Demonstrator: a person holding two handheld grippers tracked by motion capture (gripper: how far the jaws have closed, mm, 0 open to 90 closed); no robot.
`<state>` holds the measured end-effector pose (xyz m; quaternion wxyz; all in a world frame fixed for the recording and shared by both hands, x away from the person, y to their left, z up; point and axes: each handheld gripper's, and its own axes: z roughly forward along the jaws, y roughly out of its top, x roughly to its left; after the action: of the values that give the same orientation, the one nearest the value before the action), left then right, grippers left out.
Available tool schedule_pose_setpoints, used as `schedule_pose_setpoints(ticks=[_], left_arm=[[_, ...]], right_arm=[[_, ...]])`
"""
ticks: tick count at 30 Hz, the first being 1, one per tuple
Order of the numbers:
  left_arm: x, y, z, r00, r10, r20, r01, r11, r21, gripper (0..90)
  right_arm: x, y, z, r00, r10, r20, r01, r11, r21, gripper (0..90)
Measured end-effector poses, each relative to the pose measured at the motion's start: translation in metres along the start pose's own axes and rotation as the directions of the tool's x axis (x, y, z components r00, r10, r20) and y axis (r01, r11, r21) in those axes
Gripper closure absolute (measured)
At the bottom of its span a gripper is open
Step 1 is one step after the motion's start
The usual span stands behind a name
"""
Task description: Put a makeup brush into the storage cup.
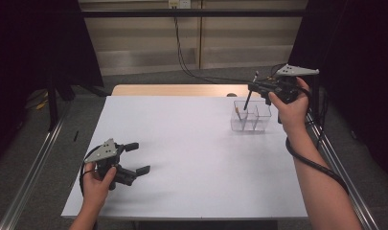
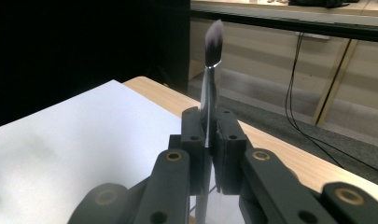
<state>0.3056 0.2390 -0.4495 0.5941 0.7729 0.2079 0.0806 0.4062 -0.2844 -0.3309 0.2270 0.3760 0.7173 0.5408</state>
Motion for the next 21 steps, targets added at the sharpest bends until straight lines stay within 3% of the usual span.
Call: schedule_pose_setpoints(ticks=[21], left_arm=[[0.001,0.0,0.0,1.0,0.001,-0.002,-0.001,1.0,0.001,1.2]], right_arm=[[0.0,-0.008,0.014,0.9987,-0.024,0.046,0.023,0.999,0.025,83.8]])
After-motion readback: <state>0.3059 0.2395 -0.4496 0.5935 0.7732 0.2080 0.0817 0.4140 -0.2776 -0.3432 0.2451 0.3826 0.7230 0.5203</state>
